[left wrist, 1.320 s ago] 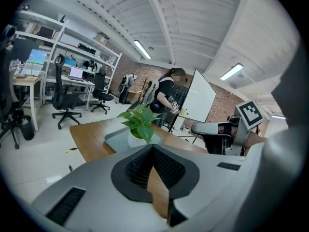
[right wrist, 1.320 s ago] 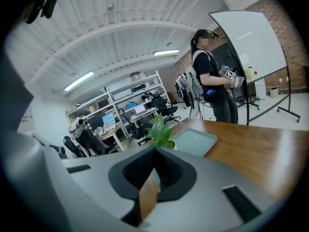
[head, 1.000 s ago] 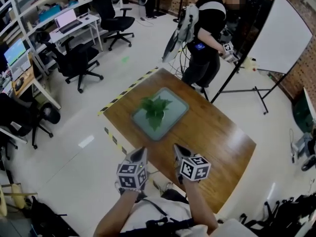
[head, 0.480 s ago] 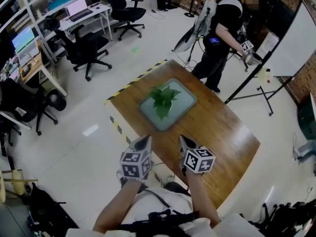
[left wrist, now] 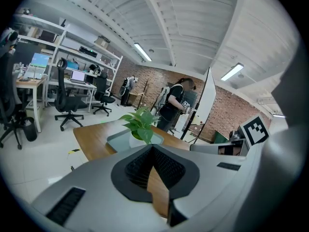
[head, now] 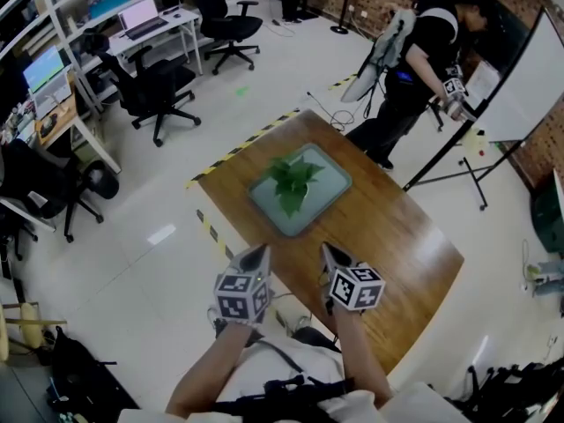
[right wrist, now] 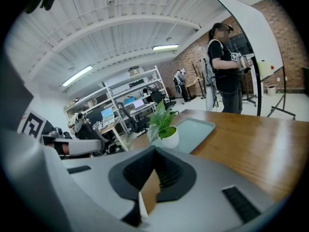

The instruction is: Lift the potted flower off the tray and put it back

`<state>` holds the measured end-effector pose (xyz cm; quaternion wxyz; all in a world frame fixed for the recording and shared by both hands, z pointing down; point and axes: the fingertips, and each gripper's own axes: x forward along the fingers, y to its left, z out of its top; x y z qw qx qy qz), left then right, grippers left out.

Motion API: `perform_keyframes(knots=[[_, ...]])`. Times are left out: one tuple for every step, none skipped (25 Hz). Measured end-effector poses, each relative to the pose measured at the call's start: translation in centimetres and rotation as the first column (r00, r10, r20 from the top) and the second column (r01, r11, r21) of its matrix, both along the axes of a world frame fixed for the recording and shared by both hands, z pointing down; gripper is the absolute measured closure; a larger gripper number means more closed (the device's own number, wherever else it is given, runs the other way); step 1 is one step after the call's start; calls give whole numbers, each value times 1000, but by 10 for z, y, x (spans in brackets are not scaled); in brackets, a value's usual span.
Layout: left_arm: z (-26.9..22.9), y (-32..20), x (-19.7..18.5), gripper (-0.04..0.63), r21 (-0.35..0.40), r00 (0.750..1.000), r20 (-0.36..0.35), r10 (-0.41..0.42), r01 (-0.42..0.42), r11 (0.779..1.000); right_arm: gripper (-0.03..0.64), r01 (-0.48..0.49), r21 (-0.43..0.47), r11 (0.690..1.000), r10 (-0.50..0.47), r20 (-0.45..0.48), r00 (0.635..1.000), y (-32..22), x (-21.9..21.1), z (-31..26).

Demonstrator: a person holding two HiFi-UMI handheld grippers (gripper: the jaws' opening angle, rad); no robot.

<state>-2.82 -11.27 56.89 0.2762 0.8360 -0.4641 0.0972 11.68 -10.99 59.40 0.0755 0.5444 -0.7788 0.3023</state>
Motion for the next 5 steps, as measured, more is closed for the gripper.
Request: perform_keyframes(knots=[[0, 0, 0, 600, -2, 1000, 0, 0, 0, 1000, 620, 1, 0, 1000, -1, 0, 1000, 0, 0, 0], [1, 1, 0, 600, -4, 1000, 0, 0, 0, 1000, 620, 3, 0, 1000, -3, 1, 1000, 1, -1, 0], [1, 1, 0, 600, -5, 1000, 0, -1, 1, 1000, 620, 6, -1, 1000, -6, 1, 1000, 1, -3, -1], [1, 2, 0, 600, -7, 1000, 0, -2, 2, 1000, 620, 9, -1, 1000, -9, 2, 1000, 2, -4, -1], [0, 3, 0, 600, -8, 1000, 0, -2, 2, 1000, 620, 13, -2, 1000, -13, 2, 1000, 3, -6, -1]])
